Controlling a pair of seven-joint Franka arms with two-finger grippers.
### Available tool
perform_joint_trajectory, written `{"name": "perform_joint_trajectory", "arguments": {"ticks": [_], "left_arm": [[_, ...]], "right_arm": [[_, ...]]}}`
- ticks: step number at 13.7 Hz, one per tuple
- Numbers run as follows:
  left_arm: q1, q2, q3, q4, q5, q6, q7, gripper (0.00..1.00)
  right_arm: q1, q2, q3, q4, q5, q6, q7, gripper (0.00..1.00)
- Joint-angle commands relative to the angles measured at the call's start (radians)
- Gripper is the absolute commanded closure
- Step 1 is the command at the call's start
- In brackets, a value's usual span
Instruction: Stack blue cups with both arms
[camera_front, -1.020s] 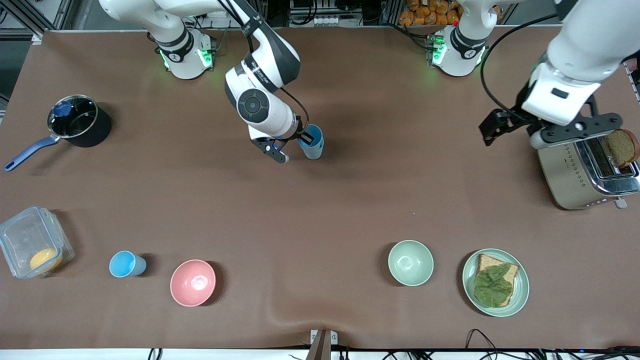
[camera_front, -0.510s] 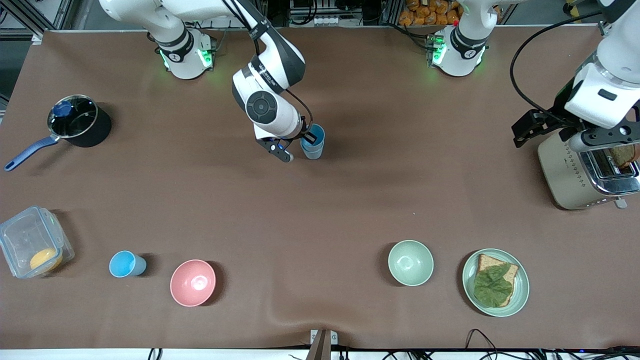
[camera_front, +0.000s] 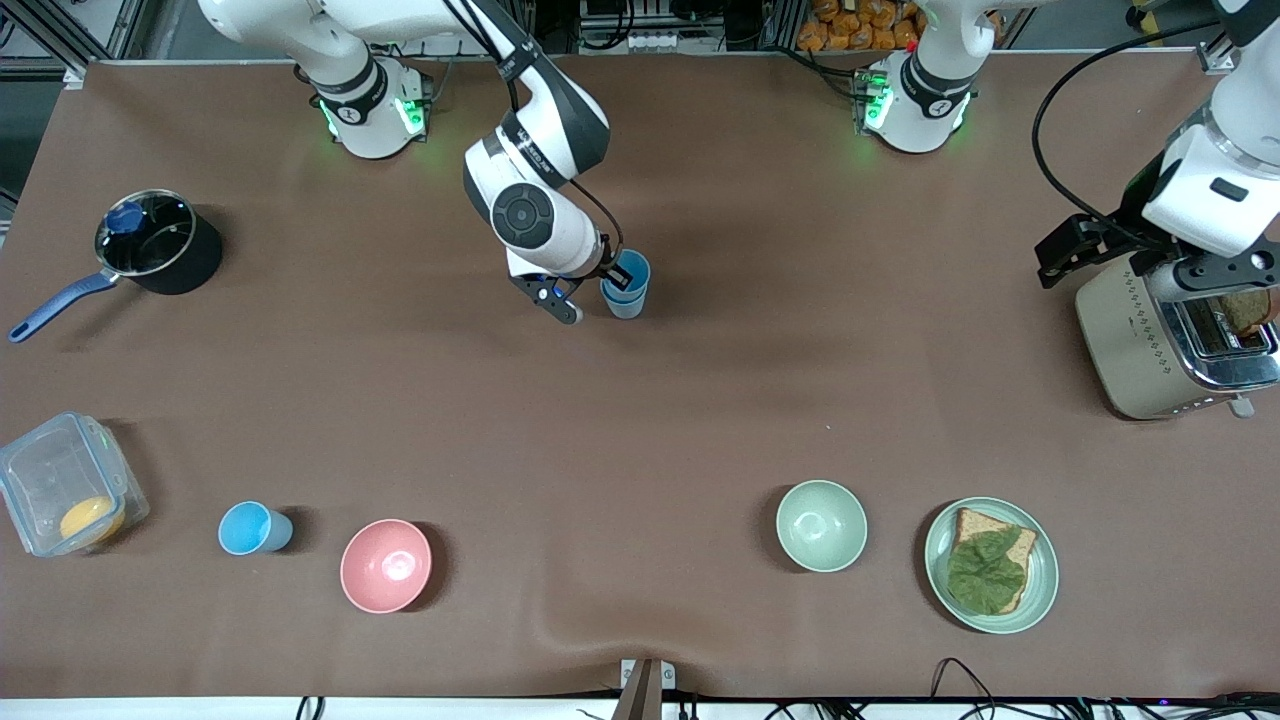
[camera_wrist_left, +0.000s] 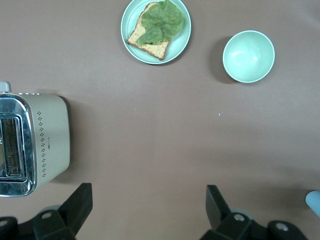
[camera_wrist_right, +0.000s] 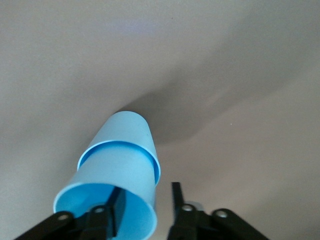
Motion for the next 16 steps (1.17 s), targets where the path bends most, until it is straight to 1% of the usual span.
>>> {"name": "perform_joint_trajectory", "arguments": {"ticks": [1, 3, 5, 6, 9, 10, 11, 15, 16], "left_arm": [[-0.012, -0.034, 0.016, 0.008, -0.001, -0.035, 0.081, 0.0], [-0.009, -0.036, 0.014, 0.008, -0.009, -0.037, 0.072, 0.0], [-0.009, -0.037, 0.016, 0.008, -0.009, -0.041, 0.069, 0.0], [-0.009, -0.037, 0.017, 0.008, -0.011, -0.041, 0.075, 0.0], [-0.009, -0.056, 0.028, 0.006, -0.012, -0.041, 0.09, 0.0], [-0.009, -0.056, 0.031, 0.006, -0.012, -0.05, 0.095, 0.0], [-0.012, -0.057, 0.037, 0.006, -0.012, -0.061, 0.104, 0.0], [-0.017, -0.057, 0.062, 0.006, -0.014, -0.064, 0.149, 0.0], [-0.017, -0.057, 0.062, 0.006, -0.012, -0.066, 0.149, 0.0]], "right_arm": [[-0.007, -0.052, -0.021, 0.035, 0.004, -0.094, 0.007, 0.0], [-0.053, -0.07, -0.044, 0.105, -0.016, -0.188, -0.067, 0.0], [-0.122, -0.075, -0.06, 0.144, -0.036, -0.242, -0.176, 0.0], [-0.162, -0.086, -0.063, 0.152, -0.064, -0.283, -0.244, 0.0], [-0.315, -0.098, -0.064, 0.149, -0.185, -0.375, -0.497, 0.0], [-0.352, -0.109, -0.075, 0.147, -0.215, -0.406, -0.592, 0.0], [-0.389, -0.113, -0.089, 0.15, -0.22, -0.446, -0.659, 0.0], [-0.58, -0.223, -0.087, 0.149, -0.275, -0.523, -0.965, 0.0], [-0.619, -0.268, -0.086, 0.147, -0.312, -0.523, -1.036, 0.0]]}}
